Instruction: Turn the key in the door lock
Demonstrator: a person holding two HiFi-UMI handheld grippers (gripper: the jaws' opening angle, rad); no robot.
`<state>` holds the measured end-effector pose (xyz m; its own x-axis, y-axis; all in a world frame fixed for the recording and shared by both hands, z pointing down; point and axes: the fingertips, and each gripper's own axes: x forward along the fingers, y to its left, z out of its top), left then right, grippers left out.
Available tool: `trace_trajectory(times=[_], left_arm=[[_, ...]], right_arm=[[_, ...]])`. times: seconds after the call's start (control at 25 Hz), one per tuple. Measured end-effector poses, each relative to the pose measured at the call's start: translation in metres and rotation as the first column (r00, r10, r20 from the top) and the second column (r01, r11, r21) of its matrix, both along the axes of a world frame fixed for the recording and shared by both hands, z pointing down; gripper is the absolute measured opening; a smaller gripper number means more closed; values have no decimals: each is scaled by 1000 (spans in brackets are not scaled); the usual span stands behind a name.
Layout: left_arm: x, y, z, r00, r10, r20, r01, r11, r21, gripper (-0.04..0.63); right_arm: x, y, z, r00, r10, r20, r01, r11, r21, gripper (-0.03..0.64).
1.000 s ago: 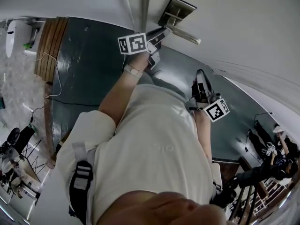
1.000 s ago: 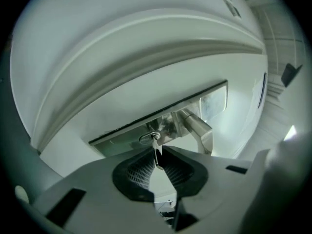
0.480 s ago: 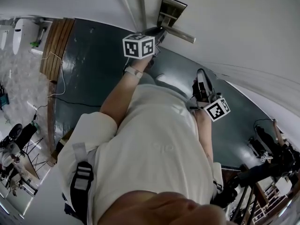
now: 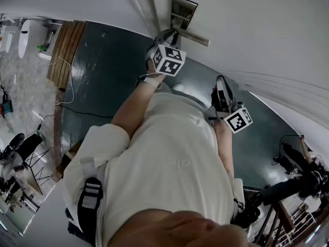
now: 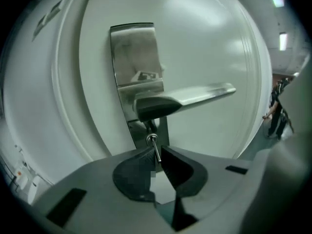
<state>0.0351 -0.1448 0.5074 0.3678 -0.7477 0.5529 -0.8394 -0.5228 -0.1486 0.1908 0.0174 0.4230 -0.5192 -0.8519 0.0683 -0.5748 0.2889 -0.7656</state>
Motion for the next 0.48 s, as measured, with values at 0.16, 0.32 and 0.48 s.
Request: trace_trajectory(times=[0.16,0.32,0.48], left_arm=[[-1,1,7,969,22,244,-47,994,97,43],[0,1,11,942,17,336,-65,989,130,43],[-2,3,14,935,23,354,-73,989,128,43]], right_arm=[[1,1,3,1000,-2,6,2,1000,3,21],[3,1,6,1000,-7,10,7,1000,3,21],[4,2,8,1000,-3,15,3,1000,7,21]])
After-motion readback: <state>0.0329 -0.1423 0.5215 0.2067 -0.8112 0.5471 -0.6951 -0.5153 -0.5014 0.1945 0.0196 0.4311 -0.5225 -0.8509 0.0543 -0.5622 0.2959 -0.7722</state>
